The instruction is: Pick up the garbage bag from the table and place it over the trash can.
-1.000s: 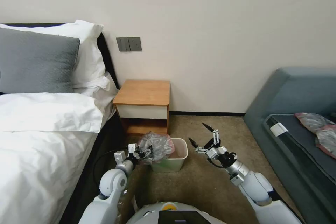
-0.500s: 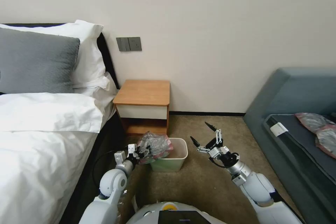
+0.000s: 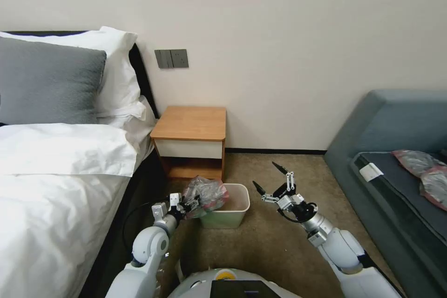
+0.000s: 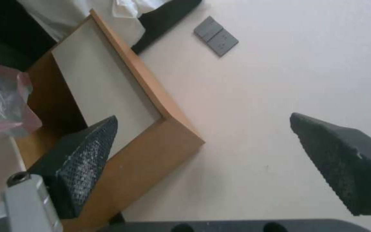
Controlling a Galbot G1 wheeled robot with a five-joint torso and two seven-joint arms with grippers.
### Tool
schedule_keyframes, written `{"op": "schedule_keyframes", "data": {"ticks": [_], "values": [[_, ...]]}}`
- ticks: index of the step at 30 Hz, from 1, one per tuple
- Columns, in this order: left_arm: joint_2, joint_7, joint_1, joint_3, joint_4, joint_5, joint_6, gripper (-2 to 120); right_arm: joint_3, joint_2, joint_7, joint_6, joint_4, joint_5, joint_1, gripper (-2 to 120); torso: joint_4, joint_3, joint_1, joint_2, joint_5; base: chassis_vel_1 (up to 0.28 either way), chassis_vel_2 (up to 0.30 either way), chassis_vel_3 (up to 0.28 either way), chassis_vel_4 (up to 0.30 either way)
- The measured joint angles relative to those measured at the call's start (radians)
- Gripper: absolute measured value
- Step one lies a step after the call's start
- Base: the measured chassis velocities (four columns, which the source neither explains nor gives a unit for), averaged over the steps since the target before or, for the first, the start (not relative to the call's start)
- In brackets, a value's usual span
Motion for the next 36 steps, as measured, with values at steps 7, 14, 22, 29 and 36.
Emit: {"op": "schedule_keyframes", "data": {"ticks": [7, 14, 22, 29, 36], "values": [[-0.008, 0.004, -0.001, 0.002, -0.006, -0.035, 0.028, 40, 0.003, 0.000, 0.002, 0.000, 0.007, 0.001, -0.005, 100, 0.0000, 0.000, 0.000, 0.000, 0.0000, 0.000, 0.000, 0.000, 0.000], [-0.020, 0.009, 0.002, 0.005, -0.005, -0.026, 0.038, 17, 0.003, 0.001, 0.003, 0.000, 0.017, 0.002, -0.008, 100, 0.0000, 0.000, 0.000, 0.000, 0.0001, 0.000, 0.000, 0.000, 0.000], [-0.030, 0.024, 0.011, 0.010, -0.004, 0.025, 0.032, 9, 0.002, 0.001, 0.003, 0.002, 0.021, 0.003, -0.008, 100, 0.0000, 0.000, 0.000, 0.000, 0.0001, 0.000, 0.000, 0.000, 0.000], [-0.033, -0.019, 0.041, 0.023, -0.019, 0.057, -0.132, 9, -0.019, 0.000, 0.021, -0.012, 0.042, 0.040, 0.000, 100, -0.0001, 0.000, 0.000, 0.000, -0.0001, 0.000, 0.000, 0.000, 0.000], [-0.021, 0.009, 0.084, 0.028, -0.032, 0.177, -0.421, 9, -0.133, -0.027, 0.102, -0.213, 0.175, 0.302, -0.020, 100, -0.0001, 0.000, 0.000, 0.000, -0.0001, 0.000, 0.000, 0.000, 0.000]]}}
